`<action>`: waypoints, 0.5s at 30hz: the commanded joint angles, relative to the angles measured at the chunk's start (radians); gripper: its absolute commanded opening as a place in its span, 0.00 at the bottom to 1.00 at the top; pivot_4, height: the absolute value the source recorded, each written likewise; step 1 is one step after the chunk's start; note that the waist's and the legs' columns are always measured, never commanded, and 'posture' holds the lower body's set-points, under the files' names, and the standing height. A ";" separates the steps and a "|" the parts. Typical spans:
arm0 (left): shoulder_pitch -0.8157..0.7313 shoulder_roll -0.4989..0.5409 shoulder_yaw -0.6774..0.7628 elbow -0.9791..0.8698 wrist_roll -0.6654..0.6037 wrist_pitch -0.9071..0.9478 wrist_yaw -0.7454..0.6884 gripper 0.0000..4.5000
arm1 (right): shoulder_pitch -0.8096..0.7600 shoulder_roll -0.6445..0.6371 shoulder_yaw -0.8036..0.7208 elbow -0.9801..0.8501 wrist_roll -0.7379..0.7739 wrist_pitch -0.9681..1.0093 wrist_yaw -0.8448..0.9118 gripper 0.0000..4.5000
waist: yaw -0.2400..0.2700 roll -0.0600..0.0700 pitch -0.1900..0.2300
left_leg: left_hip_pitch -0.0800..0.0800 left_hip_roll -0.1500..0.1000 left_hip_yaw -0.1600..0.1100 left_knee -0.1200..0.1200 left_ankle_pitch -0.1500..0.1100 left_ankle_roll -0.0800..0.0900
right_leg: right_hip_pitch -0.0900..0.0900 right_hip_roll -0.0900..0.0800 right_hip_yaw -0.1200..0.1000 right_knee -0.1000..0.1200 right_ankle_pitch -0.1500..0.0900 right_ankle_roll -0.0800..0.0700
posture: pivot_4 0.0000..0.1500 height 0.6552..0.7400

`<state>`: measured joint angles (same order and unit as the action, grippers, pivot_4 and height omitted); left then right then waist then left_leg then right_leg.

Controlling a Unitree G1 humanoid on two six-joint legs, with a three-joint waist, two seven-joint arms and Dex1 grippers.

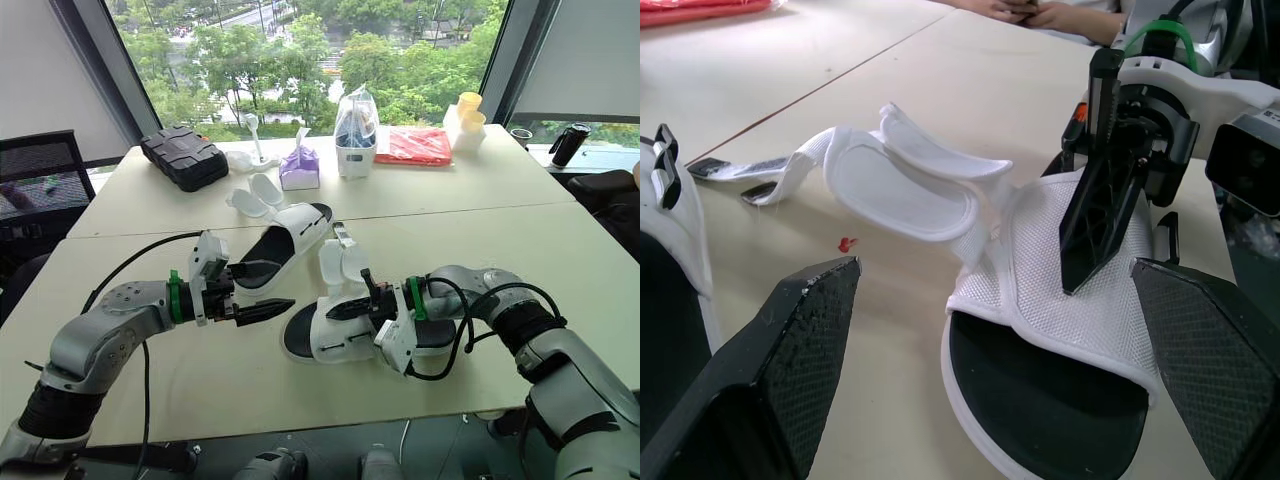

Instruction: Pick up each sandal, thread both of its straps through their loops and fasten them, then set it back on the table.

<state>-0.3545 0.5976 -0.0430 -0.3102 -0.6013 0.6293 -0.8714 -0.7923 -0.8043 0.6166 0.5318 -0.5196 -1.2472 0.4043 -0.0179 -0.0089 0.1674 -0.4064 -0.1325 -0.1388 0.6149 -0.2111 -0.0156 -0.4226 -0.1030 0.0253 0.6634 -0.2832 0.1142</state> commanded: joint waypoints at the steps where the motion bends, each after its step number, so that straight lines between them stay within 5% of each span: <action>1: -0.004 0.010 0.026 -0.036 -0.016 0.003 -0.004 1.00 | 0.025 -0.013 -0.012 -0.078 0.115 0.039 0.078 0.00 | 0.000 0.000 0.000 | 0.000 0.000 0.000 0.000 0.000 0.000 | 0.000 0.000 0.000 0.000 0.000 0.000 | 1.00 1.00; 15: -0.009 0.007 0.016 -0.038 -0.009 0.008 -0.014 1.00 | 0.076 0.021 -0.108 -0.128 0.073 0.058 0.105 0.00 | 0.003 0.000 0.000 | 0.000 0.001 0.000 0.000 0.000 0.000 | 0.000 0.001 0.000 0.000 0.000 -0.001 | 1.00 1.00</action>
<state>-0.3551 0.5978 -0.0436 -0.3156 -0.6017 0.6429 -0.8823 -0.7075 -0.7935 0.5651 0.4156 -0.4373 -1.1813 0.5346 -0.0154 -0.0089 0.1674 -0.4063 -0.1316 -0.1384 0.6152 -0.2112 -0.0155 -0.4226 -0.1022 0.0251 0.6635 -0.2827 0.1136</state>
